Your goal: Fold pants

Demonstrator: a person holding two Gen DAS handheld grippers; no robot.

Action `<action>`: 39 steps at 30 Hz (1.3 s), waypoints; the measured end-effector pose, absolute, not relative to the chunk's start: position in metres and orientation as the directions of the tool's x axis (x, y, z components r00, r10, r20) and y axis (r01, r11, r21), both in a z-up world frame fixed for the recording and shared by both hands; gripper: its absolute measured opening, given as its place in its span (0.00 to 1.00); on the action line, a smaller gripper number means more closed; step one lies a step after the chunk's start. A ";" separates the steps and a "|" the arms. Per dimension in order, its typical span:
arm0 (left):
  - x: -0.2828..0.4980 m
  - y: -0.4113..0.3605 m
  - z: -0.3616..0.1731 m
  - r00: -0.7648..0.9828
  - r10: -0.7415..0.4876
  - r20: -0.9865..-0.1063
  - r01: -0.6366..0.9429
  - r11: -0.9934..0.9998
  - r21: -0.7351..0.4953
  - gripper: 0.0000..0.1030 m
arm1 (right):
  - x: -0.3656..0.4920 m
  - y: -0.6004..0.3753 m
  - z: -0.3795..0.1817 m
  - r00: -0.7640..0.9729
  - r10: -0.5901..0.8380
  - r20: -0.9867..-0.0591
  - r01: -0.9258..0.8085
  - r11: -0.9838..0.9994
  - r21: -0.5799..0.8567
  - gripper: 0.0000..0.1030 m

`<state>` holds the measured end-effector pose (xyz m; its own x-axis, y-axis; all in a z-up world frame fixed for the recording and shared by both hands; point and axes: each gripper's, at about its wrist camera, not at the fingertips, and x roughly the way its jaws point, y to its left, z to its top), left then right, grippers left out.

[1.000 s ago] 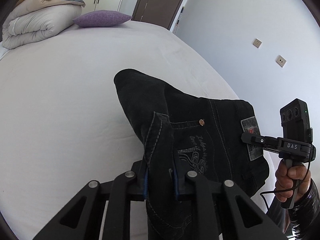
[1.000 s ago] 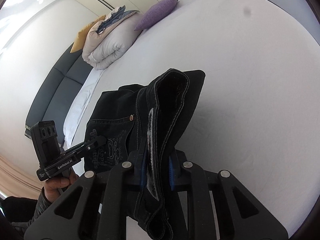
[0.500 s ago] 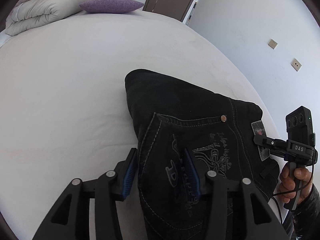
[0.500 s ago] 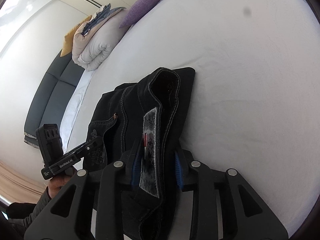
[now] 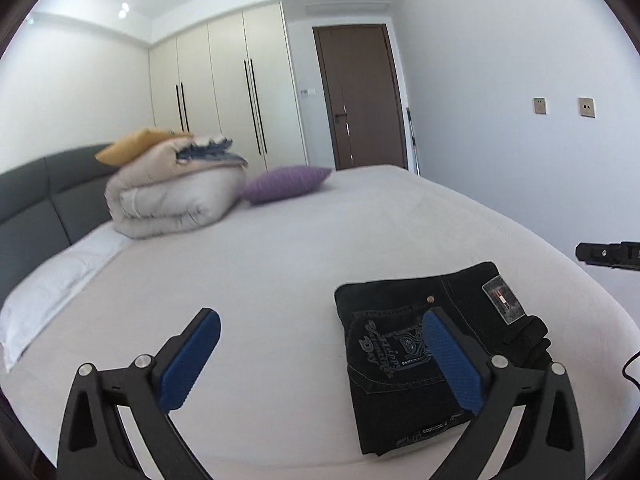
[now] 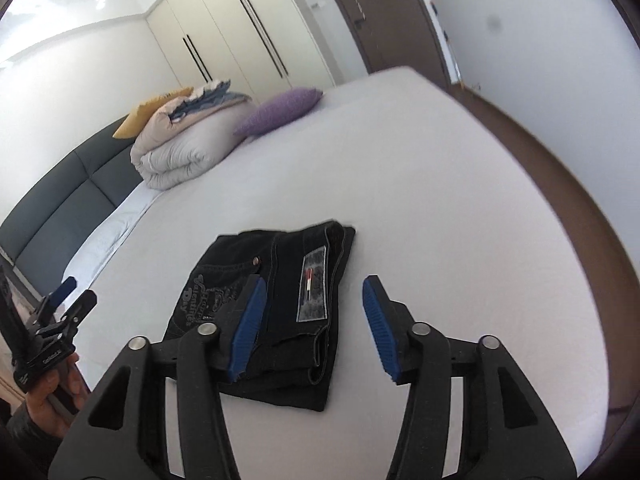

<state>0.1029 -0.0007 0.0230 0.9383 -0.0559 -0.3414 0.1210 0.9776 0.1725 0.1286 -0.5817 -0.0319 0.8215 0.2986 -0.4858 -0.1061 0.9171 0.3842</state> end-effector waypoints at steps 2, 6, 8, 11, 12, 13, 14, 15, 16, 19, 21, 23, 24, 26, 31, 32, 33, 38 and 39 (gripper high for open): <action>0.093 -0.006 0.047 0.957 -0.027 -0.289 0.085 0.978 0.190 1.00 | 0.097 -0.577 -0.011 0.879 0.225 -0.421 -0.073 0.935 0.348 0.64; 0.055 -0.004 0.068 0.970 0.030 -0.242 0.009 0.987 0.158 1.00 | 0.038 -0.566 0.034 0.965 0.092 -0.246 -0.014 0.953 0.303 0.87; 0.037 0.011 0.074 0.963 0.074 -0.258 -0.039 0.990 0.136 1.00 | 0.005 -0.559 0.052 0.991 0.032 -0.132 0.005 0.963 0.269 0.97; 0.029 0.017 0.076 0.949 0.080 -0.304 -0.050 0.993 0.107 1.00 | -0.036 -0.543 0.073 0.999 -0.033 0.010 0.030 0.981 0.191 1.00; 0.026 0.020 0.075 0.946 0.075 -0.317 -0.049 0.995 0.088 1.00 | -0.045 -0.539 0.078 0.999 -0.029 0.035 0.023 0.986 0.166 1.00; 0.026 0.021 0.072 0.938 0.070 -0.338 -0.048 0.996 0.074 1.00 | -0.050 -0.533 0.082 0.999 -0.014 0.038 0.008 0.989 0.148 1.00; 0.026 0.023 0.069 0.928 0.067 -0.367 -0.047 0.997 0.061 1.00 | -0.054 -0.527 0.084 1.000 0.007 0.018 -0.009 0.991 0.130 1.00; 0.027 0.023 0.063 0.919 0.063 -0.388 -0.047 0.998 0.052 1.00 | -0.058 -0.521 0.085 1.000 0.025 -0.014 -0.023 0.992 0.122 1.00; 0.026 0.024 0.059 0.912 0.061 -0.405 -0.047 0.998 0.044 1.00 | -0.062 -0.512 0.083 0.997 0.047 -0.053 -0.041 0.992 0.120 1.00; 0.026 0.027 0.044 0.886 0.053 -0.460 -0.041 0.999 0.035 1.00 | -0.064 -0.497 0.069 0.982 0.070 -0.173 -0.047 0.990 0.134 1.00; 0.020 0.028 0.033 0.872 0.035 -0.488 -0.029 0.999 0.020 1.00 | -0.060 -0.490 0.058 0.967 0.067 -0.245 -0.032 0.989 0.146 1.00; 0.020 0.030 0.023 0.856 0.038 -0.515 -0.036 0.999 0.014 1.00 | -0.055 -0.485 0.047 0.947 0.069 -0.313 -0.019 0.987 0.162 1.00; 0.024 0.030 0.020 0.844 0.037 -0.535 -0.035 0.999 0.013 1.00 | -0.053 -0.486 0.042 0.939 0.071 -0.337 -0.014 0.986 0.168 1.00; 0.026 0.029 0.016 0.837 0.038 -0.546 -0.035 0.999 0.017 1.00 | -0.052 -0.481 0.034 0.929 0.067 -0.365 -0.005 0.985 0.170 1.00; 0.031 0.032 0.001 0.807 0.047 -0.588 -0.048 0.999 0.013 1.00 | -0.038 -0.467 0.010 0.901 0.027 -0.434 0.029 0.992 0.120 1.00; 0.031 0.031 -0.002 0.804 0.048 -0.592 -0.048 0.999 0.016 1.00 | -0.037 -0.464 0.004 0.894 0.023 -0.448 0.031 0.993 0.114 1.00; 0.031 0.031 -0.003 0.801 0.048 -0.596 -0.046 0.999 0.019 1.00 | -0.036 -0.461 0.000 0.889 0.027 -0.457 0.027 0.994 0.110 1.00; 0.034 0.031 -0.010 0.787 0.047 -0.615 -0.045 0.999 0.018 1.00 | -0.026 -0.450 -0.021 0.860 0.038 -0.509 0.016 0.995 0.102 1.00; 0.034 0.032 -0.010 0.786 0.047 -0.617 -0.046 0.999 0.017 1.00 | -0.025 -0.447 -0.024 0.855 0.043 -0.516 0.013 0.994 0.105 1.00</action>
